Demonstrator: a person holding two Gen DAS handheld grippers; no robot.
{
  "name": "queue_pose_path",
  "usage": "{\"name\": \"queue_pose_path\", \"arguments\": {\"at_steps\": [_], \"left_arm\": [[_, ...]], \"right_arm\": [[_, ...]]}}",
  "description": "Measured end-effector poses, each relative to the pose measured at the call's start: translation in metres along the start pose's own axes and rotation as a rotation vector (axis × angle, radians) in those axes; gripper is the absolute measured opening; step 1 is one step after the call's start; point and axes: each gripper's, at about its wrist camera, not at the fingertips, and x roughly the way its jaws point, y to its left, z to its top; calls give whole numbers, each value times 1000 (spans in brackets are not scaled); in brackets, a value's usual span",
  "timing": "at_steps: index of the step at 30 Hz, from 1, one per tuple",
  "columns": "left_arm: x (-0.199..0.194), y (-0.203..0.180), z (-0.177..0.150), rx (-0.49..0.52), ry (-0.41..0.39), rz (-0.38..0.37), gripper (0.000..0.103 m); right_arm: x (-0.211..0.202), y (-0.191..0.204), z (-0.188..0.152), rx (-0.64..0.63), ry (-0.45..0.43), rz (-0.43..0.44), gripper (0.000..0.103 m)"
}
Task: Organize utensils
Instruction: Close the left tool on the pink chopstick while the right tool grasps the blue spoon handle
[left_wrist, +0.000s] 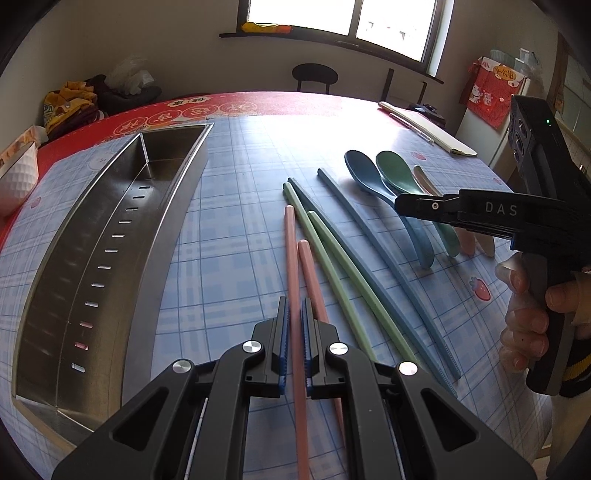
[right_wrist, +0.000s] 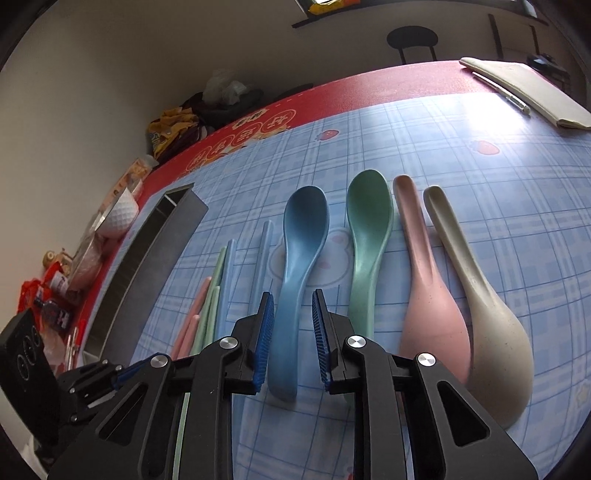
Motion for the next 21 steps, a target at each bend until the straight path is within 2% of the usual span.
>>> {"name": "queue_pose_path", "arguments": {"at_steps": [5, 11, 19, 21], "left_arm": [[-1, 8, -1, -34, -2, -41, 7], [-2, 8, -1, -27, -2, -39, 7], [-2, 10, -2, -31, -2, -49, 7], [-2, 11, -2, -33, -2, -51, 7]], "right_arm": [[8, 10, -4, -30, 36, -38, 14], [12, 24, -4, -90, 47, -94, 14], [19, 32, -1, -146, 60, -122, 13], [19, 28, 1, -128, 65, -98, 13]]}}
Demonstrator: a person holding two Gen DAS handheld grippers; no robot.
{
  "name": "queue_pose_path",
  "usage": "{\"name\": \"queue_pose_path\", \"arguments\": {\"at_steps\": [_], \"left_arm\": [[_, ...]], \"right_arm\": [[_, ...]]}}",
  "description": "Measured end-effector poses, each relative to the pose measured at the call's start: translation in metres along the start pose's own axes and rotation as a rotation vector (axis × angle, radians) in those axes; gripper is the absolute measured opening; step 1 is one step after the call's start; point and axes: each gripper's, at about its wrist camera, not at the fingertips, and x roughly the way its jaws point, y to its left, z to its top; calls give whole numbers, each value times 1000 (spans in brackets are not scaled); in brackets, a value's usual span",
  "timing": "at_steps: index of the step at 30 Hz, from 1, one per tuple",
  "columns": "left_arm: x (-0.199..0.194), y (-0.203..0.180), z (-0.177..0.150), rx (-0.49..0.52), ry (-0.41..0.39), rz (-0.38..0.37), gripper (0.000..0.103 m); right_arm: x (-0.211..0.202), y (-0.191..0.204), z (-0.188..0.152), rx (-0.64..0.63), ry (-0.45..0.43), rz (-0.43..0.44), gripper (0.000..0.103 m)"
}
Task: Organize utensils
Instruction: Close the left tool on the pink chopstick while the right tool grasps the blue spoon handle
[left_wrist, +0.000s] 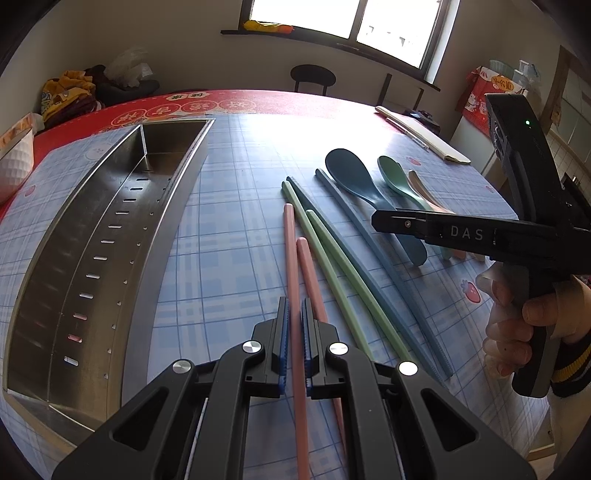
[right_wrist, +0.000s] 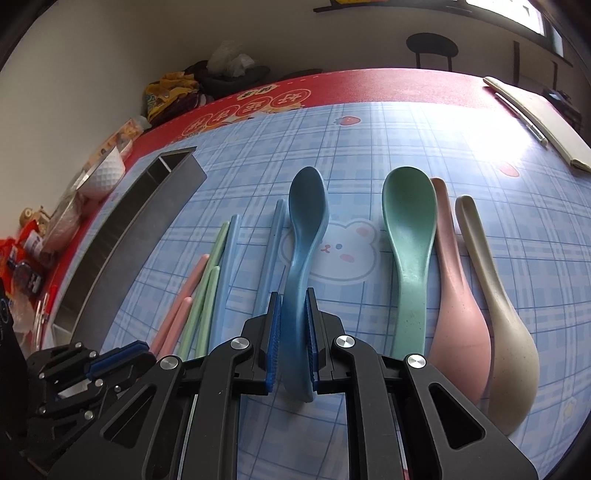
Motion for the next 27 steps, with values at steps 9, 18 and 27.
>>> {"name": "queue_pose_path", "arguments": {"at_steps": [9, 18, 27], "left_arm": [[0, -2, 0, 7, 0, 7, 7], [0, 2, 0, -11, 1, -12, 7], [1, 1, 2, 5, 3, 4, 7]], "right_arm": [[0, -7, 2, 19, 16, 36, 7], [-12, 24, -4, -114, -101, -76, 7], [-34, 15, -20, -49, -207, -52, 7]]}}
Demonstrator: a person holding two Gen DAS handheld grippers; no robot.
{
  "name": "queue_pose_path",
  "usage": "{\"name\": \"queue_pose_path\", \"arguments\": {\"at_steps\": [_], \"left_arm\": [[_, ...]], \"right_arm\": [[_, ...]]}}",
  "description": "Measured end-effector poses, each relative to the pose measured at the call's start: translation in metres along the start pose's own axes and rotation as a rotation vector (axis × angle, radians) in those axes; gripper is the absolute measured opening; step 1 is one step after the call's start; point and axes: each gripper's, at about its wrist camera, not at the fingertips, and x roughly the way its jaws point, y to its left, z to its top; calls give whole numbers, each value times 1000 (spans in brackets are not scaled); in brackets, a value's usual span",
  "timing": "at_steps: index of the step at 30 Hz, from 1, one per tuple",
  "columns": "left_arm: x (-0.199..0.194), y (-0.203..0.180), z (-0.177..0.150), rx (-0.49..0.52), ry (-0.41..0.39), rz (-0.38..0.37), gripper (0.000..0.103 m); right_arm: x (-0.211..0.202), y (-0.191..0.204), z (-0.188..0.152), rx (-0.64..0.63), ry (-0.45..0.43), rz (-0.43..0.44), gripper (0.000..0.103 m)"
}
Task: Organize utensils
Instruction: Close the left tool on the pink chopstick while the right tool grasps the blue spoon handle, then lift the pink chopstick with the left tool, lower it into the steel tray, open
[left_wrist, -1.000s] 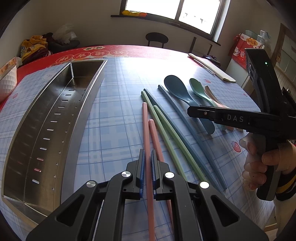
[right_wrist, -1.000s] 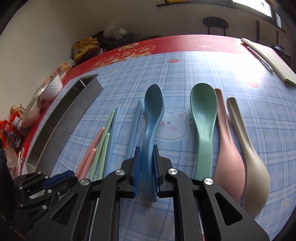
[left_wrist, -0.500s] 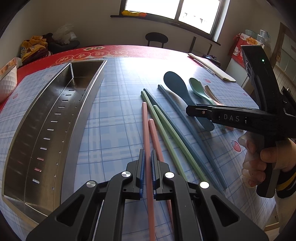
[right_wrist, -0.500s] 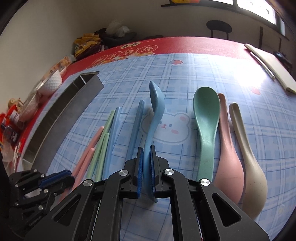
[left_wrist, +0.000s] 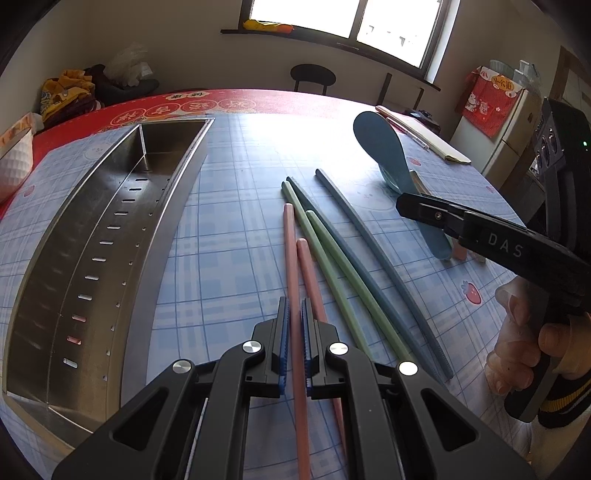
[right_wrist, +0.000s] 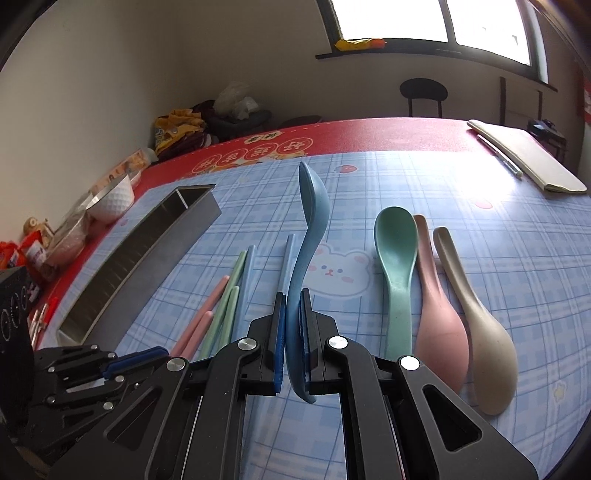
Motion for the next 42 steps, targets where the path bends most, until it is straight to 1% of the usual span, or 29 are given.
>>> {"name": "queue_pose_path", "arguments": {"at_steps": [2, 4, 8, 13, 17, 19, 28, 35, 42], "left_arm": [[1, -5, 0, 18, 1, 17, 7], [1, -8, 0, 34, 2, 33, 7], [1, -10, 0, 44, 1, 44, 7], [-1, -3, -1, 14, -5, 17, 6], [-8, 3, -1, -21, -34, -5, 6], [-10, 4, -1, -25, -41, -4, 6], [-23, 15, 2, -81, -34, -51, 6], [-44, 12, 8, -54, -69, -49, 6], [-64, 11, 19, -22, -112, -19, 6]], "right_arm": [[1, -1, -2, 6, 3, 11, 7], [-2, 0, -2, 0, -19, 11, 7], [-4, 0, -4, -10, -29, 27, 7], [-5, -4, -4, 5, -32, 46, 7], [-4, -6, -4, 19, -28, 64, 7], [-4, -7, -4, 27, -29, 70, 7], [-4, -11, -5, 44, -29, 82, 7], [-5, -11, -5, 58, -30, 70, 7], [-5, -10, -5, 54, -36, 73, 7]]}}
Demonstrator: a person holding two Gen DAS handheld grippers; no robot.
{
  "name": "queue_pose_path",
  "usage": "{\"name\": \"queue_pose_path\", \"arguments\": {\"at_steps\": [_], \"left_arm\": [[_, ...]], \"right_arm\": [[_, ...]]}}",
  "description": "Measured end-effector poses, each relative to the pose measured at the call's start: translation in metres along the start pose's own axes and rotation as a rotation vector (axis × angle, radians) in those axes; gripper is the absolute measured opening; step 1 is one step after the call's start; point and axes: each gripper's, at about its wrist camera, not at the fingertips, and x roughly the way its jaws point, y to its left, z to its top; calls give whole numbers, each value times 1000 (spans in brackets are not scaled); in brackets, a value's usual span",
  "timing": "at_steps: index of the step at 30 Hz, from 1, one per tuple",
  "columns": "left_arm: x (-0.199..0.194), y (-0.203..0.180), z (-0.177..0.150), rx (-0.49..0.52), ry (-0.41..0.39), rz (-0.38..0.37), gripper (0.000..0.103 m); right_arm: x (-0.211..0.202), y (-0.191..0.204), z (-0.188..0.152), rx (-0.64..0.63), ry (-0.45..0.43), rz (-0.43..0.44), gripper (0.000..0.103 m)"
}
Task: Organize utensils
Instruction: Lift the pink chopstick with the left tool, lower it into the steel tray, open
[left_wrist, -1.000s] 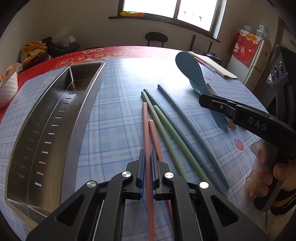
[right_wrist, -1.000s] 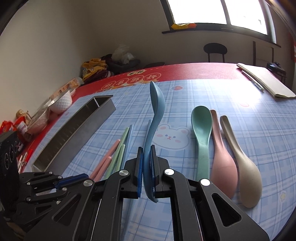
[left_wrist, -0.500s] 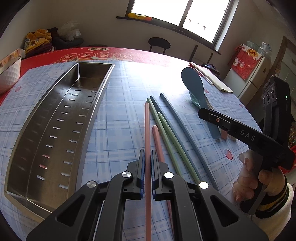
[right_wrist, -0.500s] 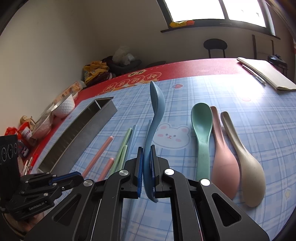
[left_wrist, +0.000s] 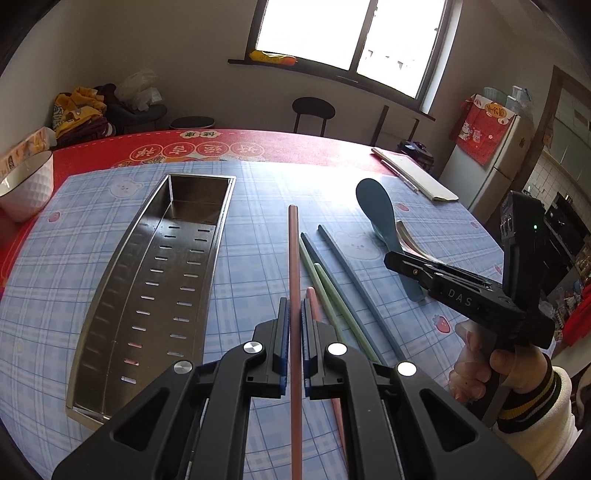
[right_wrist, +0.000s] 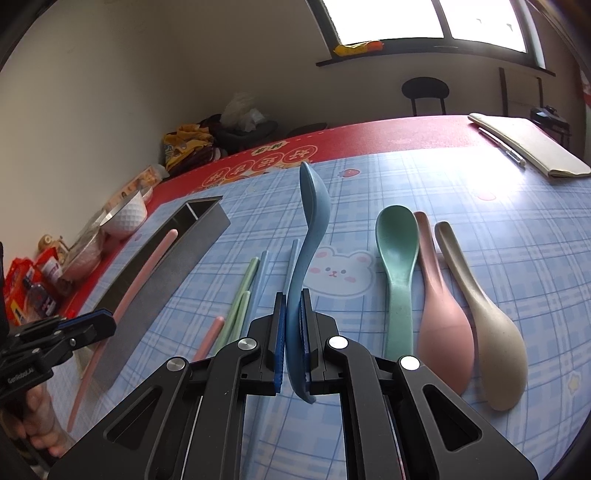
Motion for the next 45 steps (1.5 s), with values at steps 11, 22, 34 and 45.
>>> {"name": "queue_pose_path", "arguments": {"at_steps": [11, 22, 34, 45], "left_arm": [[-12, 30, 34, -12, -16, 35, 6], [43, 69, 64, -28, 106, 153, 6], [75, 78, 60, -33, 221, 125, 6], [40, 55, 55, 101, 94, 198, 9]], "right_arm": [[1, -2, 1, 14, 5, 11, 7], [2, -5, 0, 22, 7, 28, 7], [1, -7, 0, 30, 8, 34, 8], [2, -9, 1, 46, 13, 25, 7]]}}
